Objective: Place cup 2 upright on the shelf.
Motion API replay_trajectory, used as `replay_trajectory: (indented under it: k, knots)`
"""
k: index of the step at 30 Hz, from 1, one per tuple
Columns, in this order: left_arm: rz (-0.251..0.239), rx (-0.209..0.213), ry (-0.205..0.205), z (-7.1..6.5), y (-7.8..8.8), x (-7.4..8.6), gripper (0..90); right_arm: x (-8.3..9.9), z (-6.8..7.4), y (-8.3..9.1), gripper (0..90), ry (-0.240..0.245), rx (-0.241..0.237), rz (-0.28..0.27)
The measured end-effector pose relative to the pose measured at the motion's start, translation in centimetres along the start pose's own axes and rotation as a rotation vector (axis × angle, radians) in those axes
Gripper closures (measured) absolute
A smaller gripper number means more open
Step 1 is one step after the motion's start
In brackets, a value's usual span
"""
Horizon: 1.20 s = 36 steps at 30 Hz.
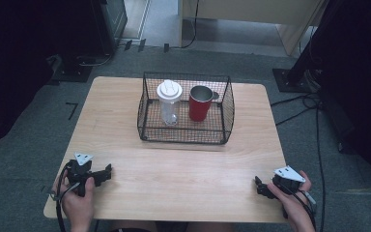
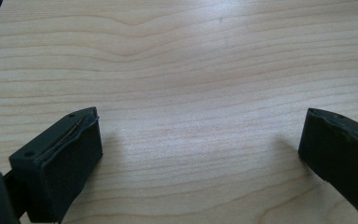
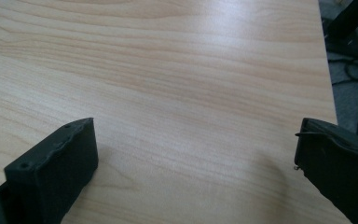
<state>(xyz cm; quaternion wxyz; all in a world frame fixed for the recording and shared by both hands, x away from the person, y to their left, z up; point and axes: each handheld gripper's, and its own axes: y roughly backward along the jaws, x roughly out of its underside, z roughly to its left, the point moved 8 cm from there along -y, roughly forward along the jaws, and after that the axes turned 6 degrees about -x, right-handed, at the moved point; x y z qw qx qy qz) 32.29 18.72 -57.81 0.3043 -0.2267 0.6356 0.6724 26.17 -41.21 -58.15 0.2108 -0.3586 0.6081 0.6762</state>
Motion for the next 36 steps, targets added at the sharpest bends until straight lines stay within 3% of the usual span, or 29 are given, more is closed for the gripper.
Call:
replay_trajectory:
  k: [5,13,36]
  knots:
    - [-0.001,0.000,0.000,0.00,-0.01,0.00,0.0,0.62,0.03,0.15,0.0,-0.075,-0.063,0.032]
    - [-0.001,0.000,0.001,-0.01,-0.01,0.00,0.0,0.69,0.31,0.21,0.0,-0.061,-0.075,0.032]
    - [0.000,0.000,0.000,0.01,0.00,-0.01,0.0,0.70,0.03,0.23,0.0,-0.082,-0.054,0.031]
